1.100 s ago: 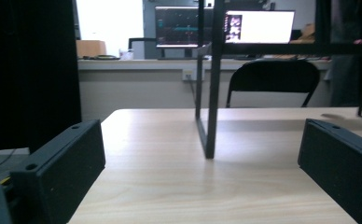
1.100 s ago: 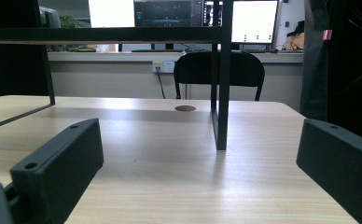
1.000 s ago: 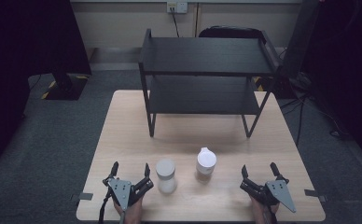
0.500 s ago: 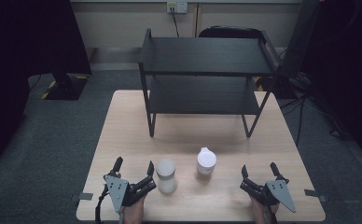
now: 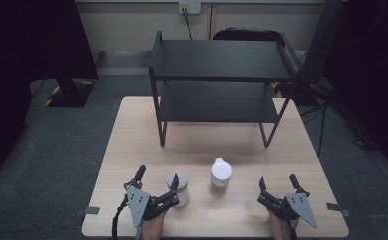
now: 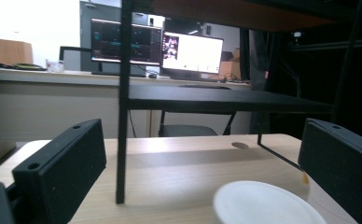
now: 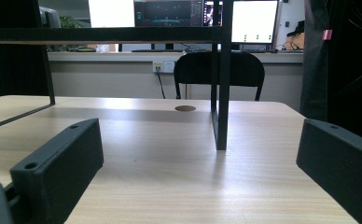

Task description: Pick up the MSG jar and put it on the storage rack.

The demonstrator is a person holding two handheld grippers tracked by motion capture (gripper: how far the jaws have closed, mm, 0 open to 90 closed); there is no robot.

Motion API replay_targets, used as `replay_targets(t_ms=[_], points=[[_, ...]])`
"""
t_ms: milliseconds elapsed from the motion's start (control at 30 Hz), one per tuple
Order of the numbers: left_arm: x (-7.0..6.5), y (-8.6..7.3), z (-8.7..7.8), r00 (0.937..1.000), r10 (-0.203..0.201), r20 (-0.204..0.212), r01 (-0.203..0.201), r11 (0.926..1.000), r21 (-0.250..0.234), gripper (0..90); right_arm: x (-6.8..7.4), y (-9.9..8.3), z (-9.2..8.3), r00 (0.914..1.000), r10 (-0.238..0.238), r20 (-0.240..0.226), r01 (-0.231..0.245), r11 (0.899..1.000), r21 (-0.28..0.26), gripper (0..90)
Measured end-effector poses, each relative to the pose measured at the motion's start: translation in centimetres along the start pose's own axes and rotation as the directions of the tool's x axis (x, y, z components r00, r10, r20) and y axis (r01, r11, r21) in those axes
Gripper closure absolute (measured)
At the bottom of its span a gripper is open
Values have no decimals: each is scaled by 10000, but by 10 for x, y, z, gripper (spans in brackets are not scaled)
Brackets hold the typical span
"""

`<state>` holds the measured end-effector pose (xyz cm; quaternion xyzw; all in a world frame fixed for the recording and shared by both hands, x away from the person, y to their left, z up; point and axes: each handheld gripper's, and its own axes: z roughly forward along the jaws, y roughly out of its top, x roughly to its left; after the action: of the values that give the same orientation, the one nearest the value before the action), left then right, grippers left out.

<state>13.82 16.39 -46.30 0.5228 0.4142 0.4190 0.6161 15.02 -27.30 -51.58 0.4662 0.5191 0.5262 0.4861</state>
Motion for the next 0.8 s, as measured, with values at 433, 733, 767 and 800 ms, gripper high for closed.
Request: replay_targets(t_ms=[433,733,767,800], points=[[-18,-13,6,9998,102,167,-107,9996,278,30,0,0,0,10000,-2,-1,2,10000,-2,0],[-29,-27,10,9997,243,-71,-237,9969,750,59,0,0,0,10000,-4,-12,4,10000,-1,0],[-30,-28,10,9996,261,-118,-251,9962,829,70,0,0,0,10000,-3,-11,3,10000,-2,0],[-30,-27,9,9995,313,-103,-302,9951,941,86,0,0,0,10000,-4,-11,4,10000,-2,0]])
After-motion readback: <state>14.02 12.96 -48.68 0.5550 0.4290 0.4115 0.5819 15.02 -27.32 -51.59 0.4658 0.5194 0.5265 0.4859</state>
